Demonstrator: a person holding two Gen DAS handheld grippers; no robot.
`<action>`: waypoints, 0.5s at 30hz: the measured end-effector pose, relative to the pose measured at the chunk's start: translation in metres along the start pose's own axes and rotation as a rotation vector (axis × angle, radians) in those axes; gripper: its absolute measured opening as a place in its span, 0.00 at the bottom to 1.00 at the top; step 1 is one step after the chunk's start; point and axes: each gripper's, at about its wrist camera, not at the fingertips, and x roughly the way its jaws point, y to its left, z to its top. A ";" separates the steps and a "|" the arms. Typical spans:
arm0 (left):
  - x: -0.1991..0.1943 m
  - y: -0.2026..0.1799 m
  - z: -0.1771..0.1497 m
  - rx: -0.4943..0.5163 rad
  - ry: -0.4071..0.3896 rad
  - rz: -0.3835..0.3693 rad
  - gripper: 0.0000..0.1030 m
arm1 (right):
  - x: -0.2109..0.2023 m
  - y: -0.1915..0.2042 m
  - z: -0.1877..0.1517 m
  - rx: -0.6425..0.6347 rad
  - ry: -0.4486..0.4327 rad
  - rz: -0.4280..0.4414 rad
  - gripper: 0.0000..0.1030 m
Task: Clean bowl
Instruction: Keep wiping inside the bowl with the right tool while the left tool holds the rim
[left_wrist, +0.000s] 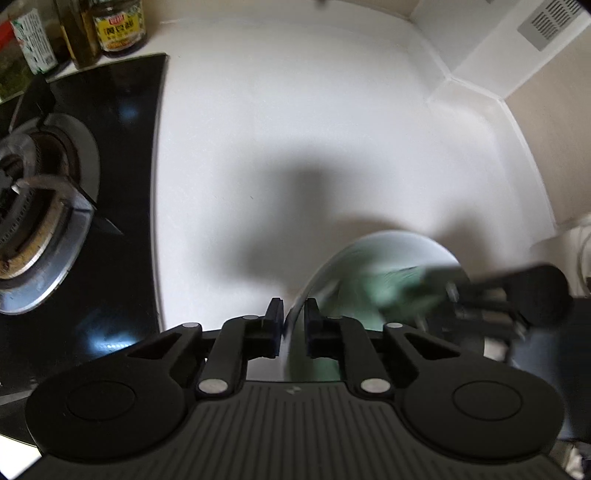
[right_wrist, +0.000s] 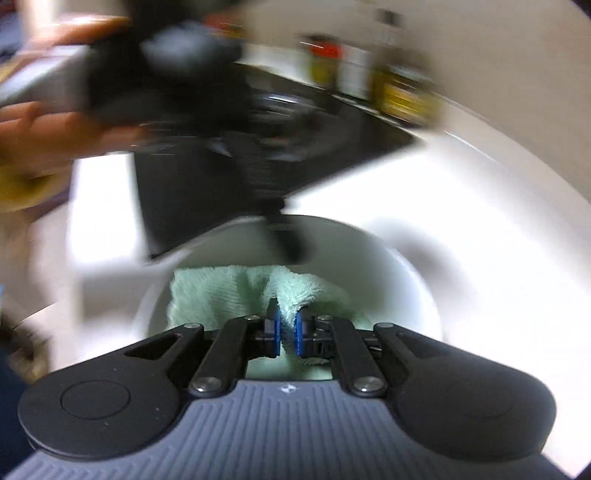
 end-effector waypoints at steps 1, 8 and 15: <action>-0.001 -0.001 -0.002 0.006 -0.004 0.006 0.06 | 0.006 0.003 -0.001 0.040 0.005 -0.029 0.06; -0.005 -0.014 -0.017 0.072 -0.049 0.090 0.02 | 0.020 0.033 -0.017 -0.136 -0.051 -0.005 0.07; -0.006 -0.007 -0.017 0.071 -0.024 0.060 0.06 | 0.013 0.016 -0.041 -0.294 -0.121 0.413 0.07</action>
